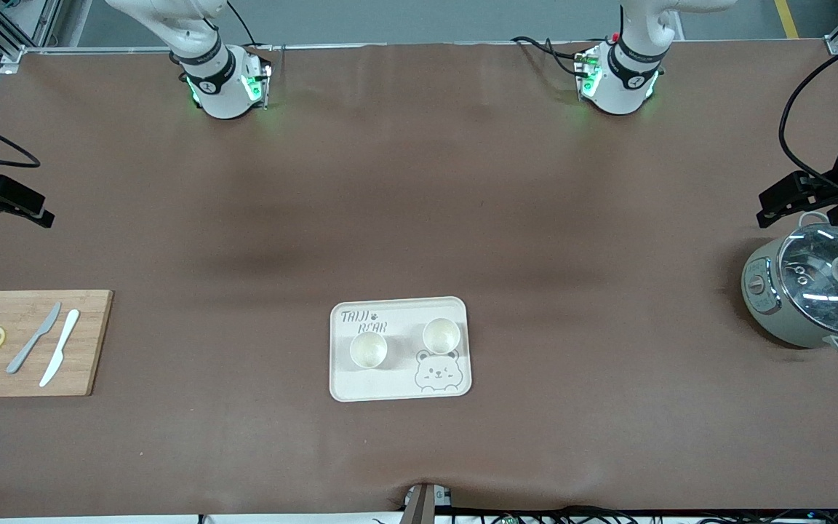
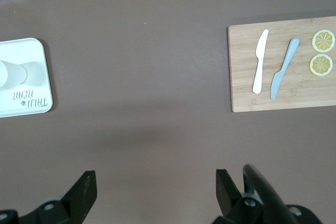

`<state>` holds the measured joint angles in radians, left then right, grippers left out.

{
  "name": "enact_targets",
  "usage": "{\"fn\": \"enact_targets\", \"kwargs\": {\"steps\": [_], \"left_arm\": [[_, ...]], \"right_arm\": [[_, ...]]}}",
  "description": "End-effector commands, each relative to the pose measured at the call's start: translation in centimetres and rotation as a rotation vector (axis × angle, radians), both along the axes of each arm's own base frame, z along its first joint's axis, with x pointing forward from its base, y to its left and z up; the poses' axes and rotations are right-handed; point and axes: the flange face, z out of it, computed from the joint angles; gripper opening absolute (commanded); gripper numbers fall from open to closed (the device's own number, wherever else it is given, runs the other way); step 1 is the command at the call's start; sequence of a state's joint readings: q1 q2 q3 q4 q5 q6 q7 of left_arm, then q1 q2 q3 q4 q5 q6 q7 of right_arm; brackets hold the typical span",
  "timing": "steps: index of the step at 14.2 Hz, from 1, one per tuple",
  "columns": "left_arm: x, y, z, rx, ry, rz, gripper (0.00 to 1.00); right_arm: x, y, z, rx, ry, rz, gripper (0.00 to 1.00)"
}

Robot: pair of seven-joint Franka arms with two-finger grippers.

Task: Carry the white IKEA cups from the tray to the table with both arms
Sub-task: 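Raise both arms from rest and swing them toward the white tray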

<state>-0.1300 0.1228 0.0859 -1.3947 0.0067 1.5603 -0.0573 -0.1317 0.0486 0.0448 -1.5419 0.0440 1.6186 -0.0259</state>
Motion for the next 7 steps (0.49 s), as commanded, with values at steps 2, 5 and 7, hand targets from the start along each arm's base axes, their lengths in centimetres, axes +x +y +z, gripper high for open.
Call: {"fn": "enact_targets", "kwargs": {"steps": [2, 5, 7], "left_arm": [[0.7, 0.1, -1.2, 0.012, 0.038, -0.025, 1.00], [0.9, -0.2, -2.9, 0.013, 0.070, -0.029, 1.00], [1.7, -0.6, -4.8, 0.011, 0.102, -0.033, 1.00]], "right_arm": [[0.0, 0.2, 0.4, -0.006, 0.001, 0.008, 1.00], [0.0, 0.2, 0.1, -0.005, 0.008, 0.014, 1.00], [0.0, 0.1, 0.1, -0.005, 0.006, 0.019, 1.00]]}}
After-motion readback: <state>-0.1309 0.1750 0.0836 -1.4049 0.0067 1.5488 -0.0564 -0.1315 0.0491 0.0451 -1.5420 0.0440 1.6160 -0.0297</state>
